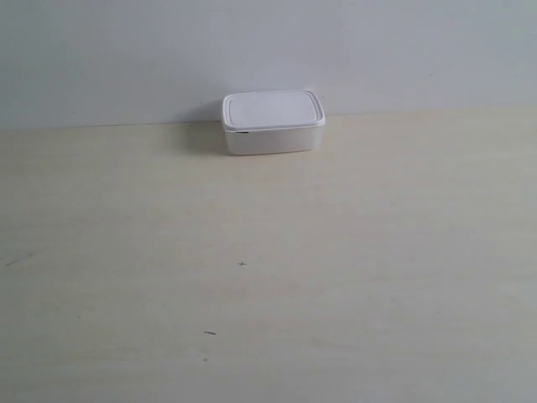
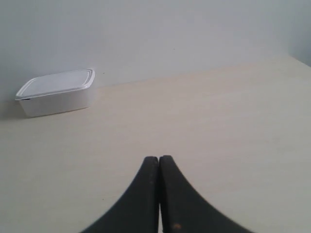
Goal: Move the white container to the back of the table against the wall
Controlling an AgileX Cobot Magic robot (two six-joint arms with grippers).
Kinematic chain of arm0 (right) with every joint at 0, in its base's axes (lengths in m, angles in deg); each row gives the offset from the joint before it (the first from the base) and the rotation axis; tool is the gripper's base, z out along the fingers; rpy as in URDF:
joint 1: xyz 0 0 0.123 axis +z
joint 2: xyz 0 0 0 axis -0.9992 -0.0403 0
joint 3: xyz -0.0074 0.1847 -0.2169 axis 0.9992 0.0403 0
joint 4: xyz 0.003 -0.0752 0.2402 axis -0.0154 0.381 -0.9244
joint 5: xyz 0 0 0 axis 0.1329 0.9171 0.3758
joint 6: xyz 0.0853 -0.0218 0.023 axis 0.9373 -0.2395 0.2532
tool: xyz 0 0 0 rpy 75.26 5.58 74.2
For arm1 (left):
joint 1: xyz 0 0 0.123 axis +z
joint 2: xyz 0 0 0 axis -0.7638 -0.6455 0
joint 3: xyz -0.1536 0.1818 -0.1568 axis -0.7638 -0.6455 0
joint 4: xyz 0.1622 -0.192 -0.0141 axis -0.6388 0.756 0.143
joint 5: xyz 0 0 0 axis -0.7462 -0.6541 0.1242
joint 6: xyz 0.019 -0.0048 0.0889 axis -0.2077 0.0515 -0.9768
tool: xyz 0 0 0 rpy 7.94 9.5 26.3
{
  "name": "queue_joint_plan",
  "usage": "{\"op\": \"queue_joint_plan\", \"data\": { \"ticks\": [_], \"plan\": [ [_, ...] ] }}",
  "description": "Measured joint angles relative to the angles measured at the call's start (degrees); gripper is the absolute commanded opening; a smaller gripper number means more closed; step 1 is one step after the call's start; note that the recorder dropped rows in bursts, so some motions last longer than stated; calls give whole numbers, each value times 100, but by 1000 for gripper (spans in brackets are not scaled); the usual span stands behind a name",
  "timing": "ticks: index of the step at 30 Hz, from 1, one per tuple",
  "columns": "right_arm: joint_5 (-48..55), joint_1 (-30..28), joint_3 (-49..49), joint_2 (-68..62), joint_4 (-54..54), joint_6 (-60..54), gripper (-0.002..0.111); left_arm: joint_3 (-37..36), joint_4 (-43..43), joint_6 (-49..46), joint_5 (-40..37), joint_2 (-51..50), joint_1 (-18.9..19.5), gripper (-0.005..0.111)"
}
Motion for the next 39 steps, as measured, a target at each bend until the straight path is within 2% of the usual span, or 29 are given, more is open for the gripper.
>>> {"op": "queue_joint_plan", "data": {
  "ticks": [39],
  "plan": [
    [-22, 0, 0, 0, 77, -59, 0, 0, -10, -33, 0, 0, 0, 0]
  ]
}}
